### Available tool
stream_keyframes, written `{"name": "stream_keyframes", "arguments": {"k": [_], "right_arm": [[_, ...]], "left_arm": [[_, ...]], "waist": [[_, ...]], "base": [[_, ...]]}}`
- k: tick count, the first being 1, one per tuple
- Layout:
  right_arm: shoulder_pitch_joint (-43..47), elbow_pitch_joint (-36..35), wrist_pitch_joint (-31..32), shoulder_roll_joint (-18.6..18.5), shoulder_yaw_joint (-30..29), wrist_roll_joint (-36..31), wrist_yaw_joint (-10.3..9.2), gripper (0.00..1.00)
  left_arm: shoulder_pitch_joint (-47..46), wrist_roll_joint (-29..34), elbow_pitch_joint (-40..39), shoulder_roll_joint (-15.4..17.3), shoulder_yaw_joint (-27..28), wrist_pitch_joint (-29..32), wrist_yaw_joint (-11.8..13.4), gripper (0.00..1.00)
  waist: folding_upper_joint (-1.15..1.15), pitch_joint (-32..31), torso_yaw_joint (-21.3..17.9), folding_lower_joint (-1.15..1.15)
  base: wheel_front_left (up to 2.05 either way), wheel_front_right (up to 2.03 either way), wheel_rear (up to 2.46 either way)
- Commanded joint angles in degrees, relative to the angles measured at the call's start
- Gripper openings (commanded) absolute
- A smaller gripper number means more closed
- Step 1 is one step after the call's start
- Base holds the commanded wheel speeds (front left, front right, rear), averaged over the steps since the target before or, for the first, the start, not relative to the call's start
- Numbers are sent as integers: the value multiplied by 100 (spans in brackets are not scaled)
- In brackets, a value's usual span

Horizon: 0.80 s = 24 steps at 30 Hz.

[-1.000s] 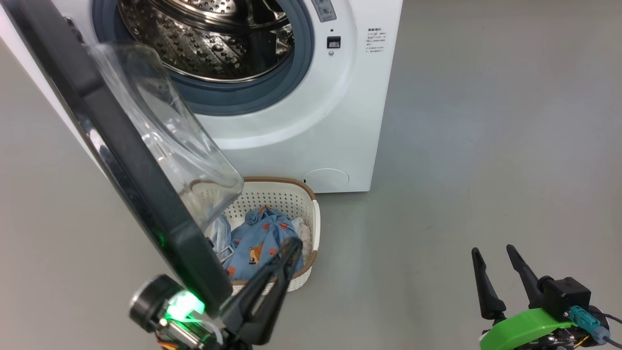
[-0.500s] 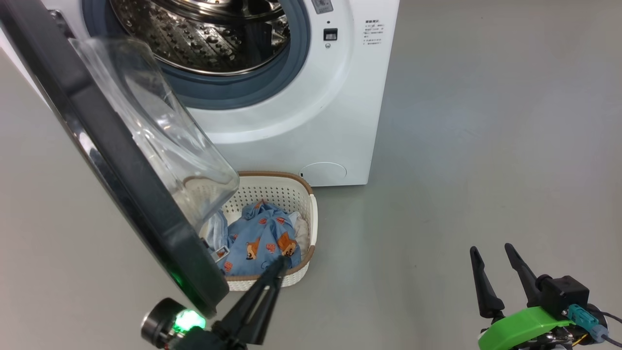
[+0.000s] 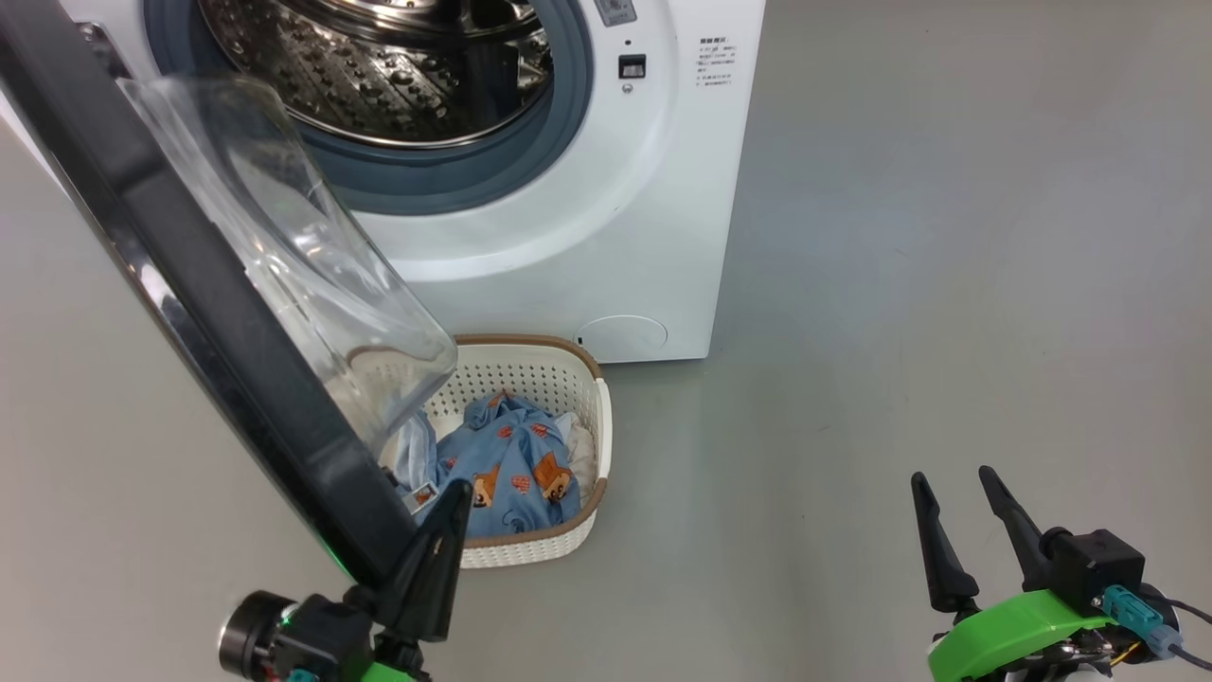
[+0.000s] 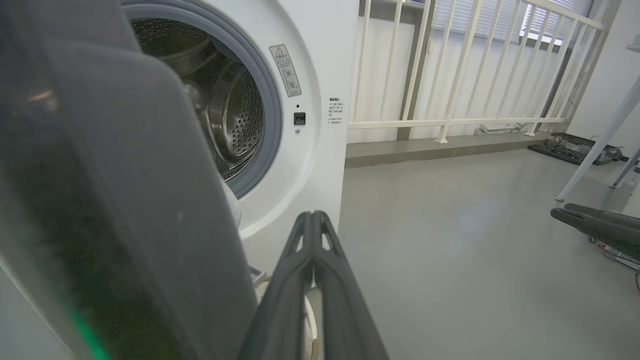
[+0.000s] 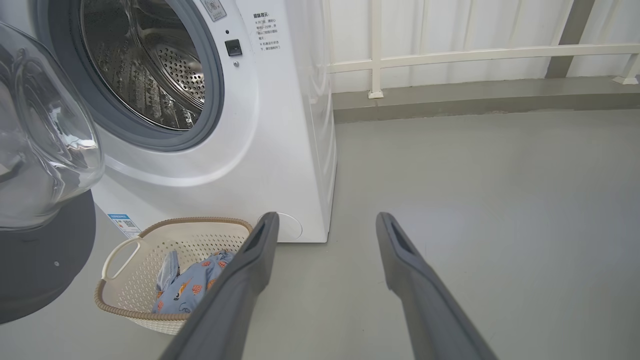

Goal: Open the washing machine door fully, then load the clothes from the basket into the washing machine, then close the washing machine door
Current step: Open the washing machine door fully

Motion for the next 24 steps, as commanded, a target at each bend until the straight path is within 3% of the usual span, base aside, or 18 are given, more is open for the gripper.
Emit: {"name": "stream_keyframes", "arguments": {"k": [1,24], "right_arm": [[-129,-118,-27,-15,140,60,9,100],[-156,-65,-27,-15,204,66,9,100]], "left_arm": [[-251,-12,-82,6,228,-24,-17,0],[-175,-111,-53,-65,315,-24,-17,0]], "waist": [[0,9,9,0],[0,79,307,0]], "base": [[0,0,0],[0,0,0]]}}
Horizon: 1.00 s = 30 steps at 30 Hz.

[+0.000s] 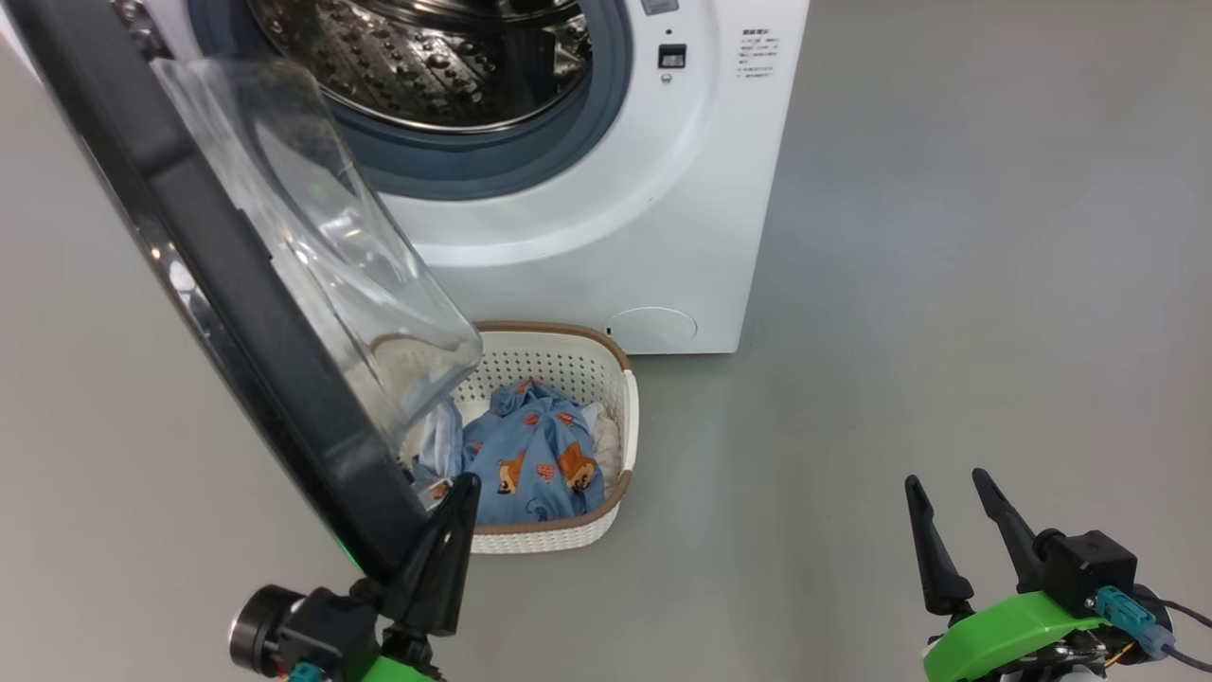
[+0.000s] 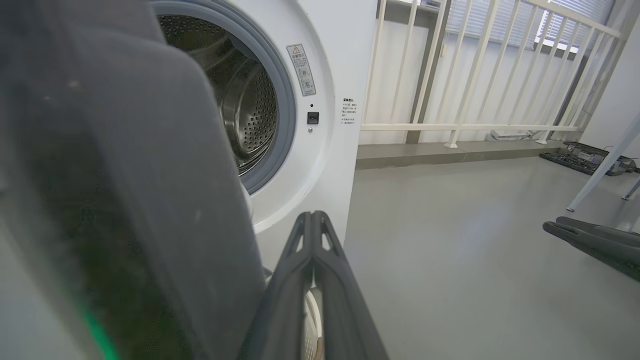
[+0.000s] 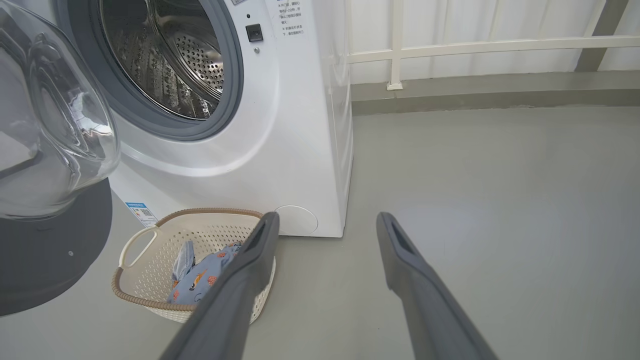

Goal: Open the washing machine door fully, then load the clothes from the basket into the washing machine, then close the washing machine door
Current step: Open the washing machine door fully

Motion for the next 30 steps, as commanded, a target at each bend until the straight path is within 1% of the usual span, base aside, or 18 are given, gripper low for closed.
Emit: {"name": "stream_keyframes", "arguments": {"k": [1,8,13,20,24,29,30], "right_arm": [[-151,-106,-27,-15,150,66,9,100],[-135,-117,-27,-15,123,59,9,100],[-144,-105,-27,-15,109,46,9,100],[-142,-88,-27,-15,108,46,9,100],[-136,-86,-27,-15,124,48,9,100],[-146,-94,-27,-15,130,23,9,100],[-146,-94,-27,-15,130,23,9,100]], "left_arm": [[-28,-62,-154,65,293,-29,-9,0],[143,-2,-138,55,455,-29,-8,0],[238,6,-213,50,592,-29,53,0],[313,-156,-378,47,734,-29,309,0],[345,-314,-416,47,951,-29,480,0],[329,-430,-290,46,1348,-29,583,0],[329,-430,-290,46,1348,-29,583,0]], "waist": [[0,6,59,0],[0,32,256,0],[0,53,449,0],[0,74,792,0],[0,72,964,0],[0,122,1070,0],[0,122,1070,0]], "base": [[0,0,0],[0,0,0],[0,0,0],[0,0,0],[0,0,0],[0,0,0],[0,0,0]]}}
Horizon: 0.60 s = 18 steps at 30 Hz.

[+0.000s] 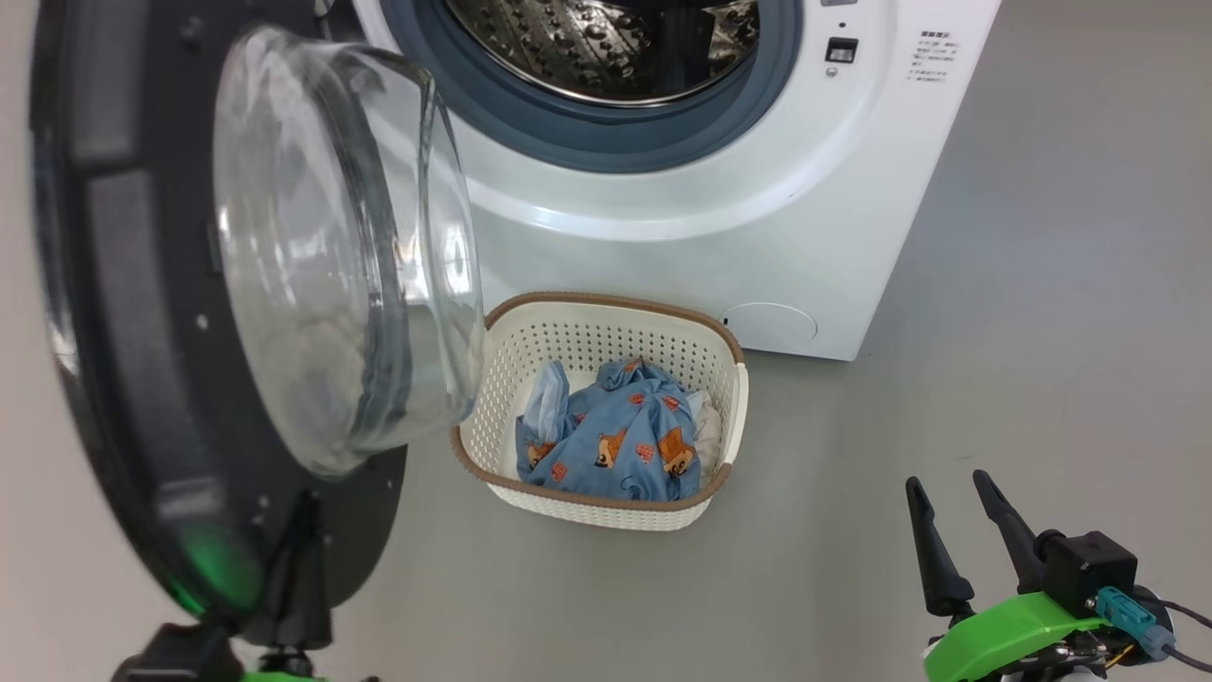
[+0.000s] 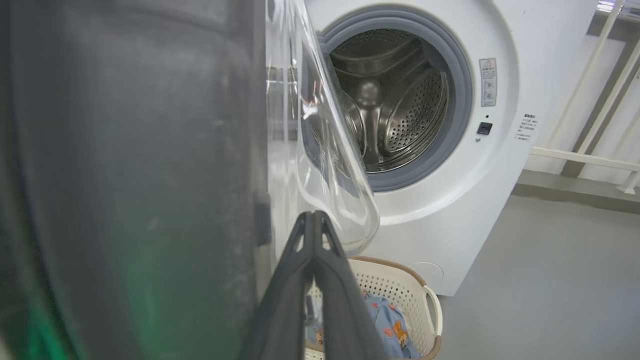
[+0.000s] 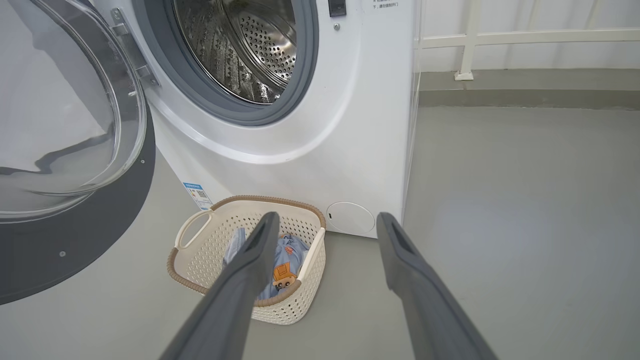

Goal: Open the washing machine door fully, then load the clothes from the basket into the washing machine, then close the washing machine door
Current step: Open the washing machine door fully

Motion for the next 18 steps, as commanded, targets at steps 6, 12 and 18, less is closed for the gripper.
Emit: {"name": "stream_keyframes", "arguments": {"k": [6,12,18], "right_arm": [[-183,-160,-27,-13,144,-40,9,100],[-240,-192,-27,-13,123,-121,9,100],[-304,-220,-27,-13,89,-228,9,100]], "left_arm": [[-232,-383,55,106,821,-28,350,0],[-530,-778,357,106,1476,-28,459,0],[-918,-773,720,113,2149,-28,434,0]], "waist": [[0,172,19,0],[0,353,-30,0],[0,515,-70,0]], "base": [[0,0,0],[0,0,0],[0,0,0]]}}
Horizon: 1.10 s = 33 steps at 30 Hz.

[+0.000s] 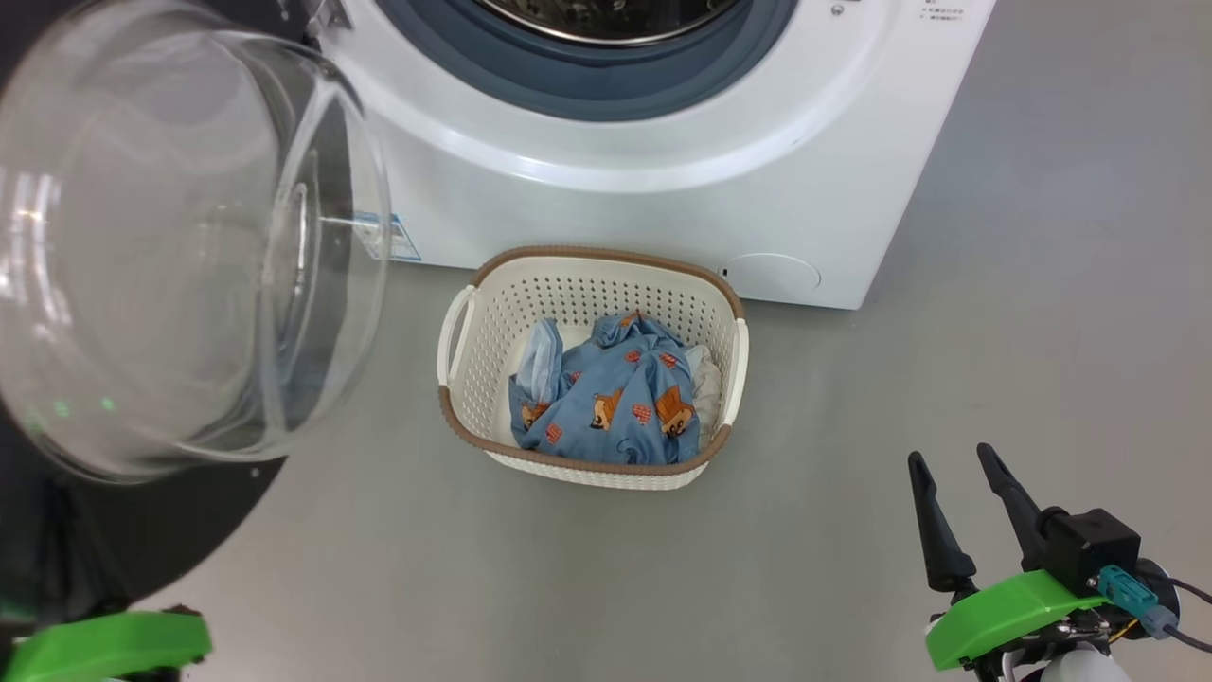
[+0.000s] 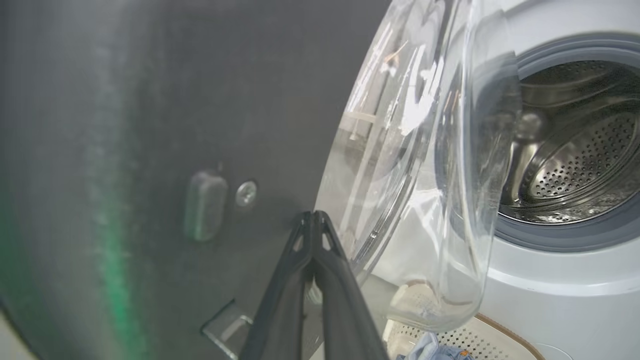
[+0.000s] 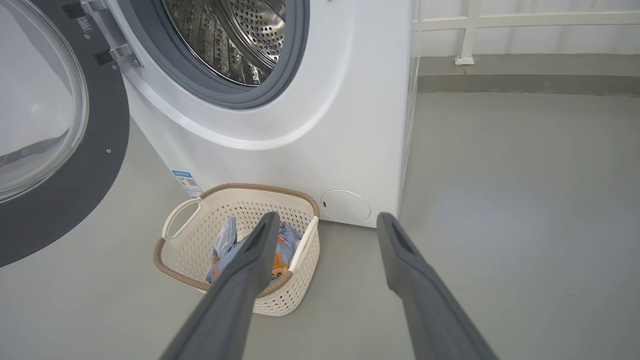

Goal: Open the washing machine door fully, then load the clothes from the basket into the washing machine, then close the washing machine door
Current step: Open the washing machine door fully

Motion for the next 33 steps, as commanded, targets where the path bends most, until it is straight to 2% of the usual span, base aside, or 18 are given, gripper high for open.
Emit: {"name": "stream_keyframes", "arguments": {"k": [1,10,14,26,33], "right_arm": [[-140,-137,-27,-6,123,-79,9,100],[-187,-139,-27,-6,128,-122,9,100],[-234,-113,-27,-9,147,-134,9,100],[-271,-70,-27,-17,188,-89,9,100],[-257,-53,-27,-21,190,-76,9,100]], "left_arm": [[-244,36,-14,185,457,-29,51,0],[-829,136,472,307,1420,-29,-61,0],[-1091,195,762,436,1712,-29,-200,0],[-1550,621,1462,641,2247,-29,-531,0],[-1634,847,1557,654,2421,-29,-640,0]], "waist": [[0,66,-29,0],[0,166,-56,0],[0,191,-85,0],[0,157,-220,0],[0,103,-254,0]], "base": [[0,0,0],[0,0,0],[0,0,0],[0,0,0],[0,0,0]]}}
